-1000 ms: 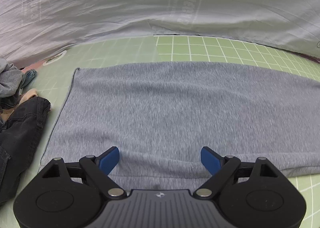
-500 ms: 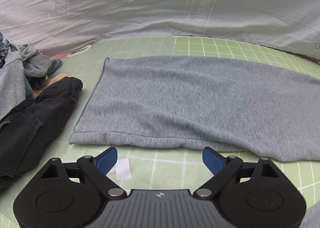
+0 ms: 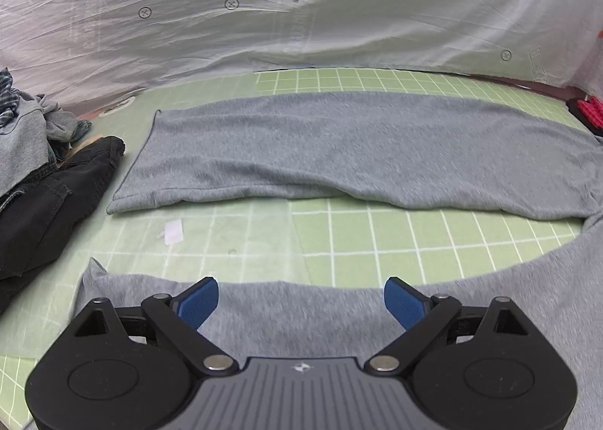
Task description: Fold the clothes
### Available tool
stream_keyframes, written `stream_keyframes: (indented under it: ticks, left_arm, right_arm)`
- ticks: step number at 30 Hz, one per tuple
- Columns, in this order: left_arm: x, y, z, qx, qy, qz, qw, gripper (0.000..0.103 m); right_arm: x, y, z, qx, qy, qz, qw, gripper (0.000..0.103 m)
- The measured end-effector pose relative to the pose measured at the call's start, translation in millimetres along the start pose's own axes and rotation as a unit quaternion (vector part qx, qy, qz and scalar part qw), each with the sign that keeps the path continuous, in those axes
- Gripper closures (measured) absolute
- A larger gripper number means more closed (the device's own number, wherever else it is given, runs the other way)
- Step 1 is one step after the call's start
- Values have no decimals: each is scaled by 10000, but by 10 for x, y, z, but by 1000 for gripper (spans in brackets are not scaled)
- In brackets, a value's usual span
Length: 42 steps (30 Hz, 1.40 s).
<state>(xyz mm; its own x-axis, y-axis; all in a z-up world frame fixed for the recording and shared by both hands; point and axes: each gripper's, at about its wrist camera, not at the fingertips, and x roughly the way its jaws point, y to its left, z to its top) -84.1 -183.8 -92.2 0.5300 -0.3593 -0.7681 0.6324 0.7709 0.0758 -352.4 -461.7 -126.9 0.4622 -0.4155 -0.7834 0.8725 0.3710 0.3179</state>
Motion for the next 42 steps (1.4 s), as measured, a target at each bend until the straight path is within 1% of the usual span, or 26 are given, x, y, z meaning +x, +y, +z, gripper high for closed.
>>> stream_keyframes:
  ticks: [4,8,11,13,16,19,23,27,30,33,36,38,40,41,42]
  left_arm:
    - [-77,-230,-161,115,118,-85,9998,8]
    - [-150,-454,-311,209,218,-158,9994,8]
    - [-211,-607,-370,180,249,-144,9994,8]
    - [-242,-685,-382,60,288,-141,9995,8]
    - [-299,-787,-391,-135,358,-109,9992,8]
    - [-405,-892,-421,-258,372,-38,9990,8]
    - [-519,-1000,-490,-399,449,154,9981,8]
    - [-650,-1061,-610,-549,524,439,9961,8]
    - [-726,-1046,-709,-796,597,616,9931,8]
    - [-792,-1009,-774,-1048,627,730,9898,8]
    - [-805,-982,-791,-1171,626,763,9882,8]
    - [-811,-964,-800,-1246,628,780,9871,8]
    - [-774,-946,-784,-1234,650,749,9874,8]
    - [-757,-925,-771,-1223,648,743,9876,8]
    - [-740,-903,-759,-1211,645,736,9878,8]
  right_arm:
    - [-158,-375,-108,123,59,-369,9992,0]
    - [-220,-652,-140,182,139,-467,9986,0]
    - [-216,-820,-116,211,219,-389,9988,0]
    - [-204,-859,-75,74,243,-296,9992,0]
    - [-173,-930,18,36,297,-92,9995,0]
    - [-138,-1056,145,209,322,147,9992,0]
    - [-63,-1295,387,362,170,179,9990,0]
    - [78,-1526,667,214,45,-89,9997,0]
    - [181,-1664,837,96,-15,-317,9995,0]
    - [262,-1742,973,3,-60,-445,9990,0]
    - [342,-1740,1063,-90,-61,-599,9981,0]
    - [418,-1669,1104,-308,-1,-769,9966,0]
    - [484,-1595,1126,-584,57,-822,9949,0]
    - [503,-1558,1124,-730,49,-804,9941,2]
    - [516,-1509,1123,-911,30,-874,9920,11]
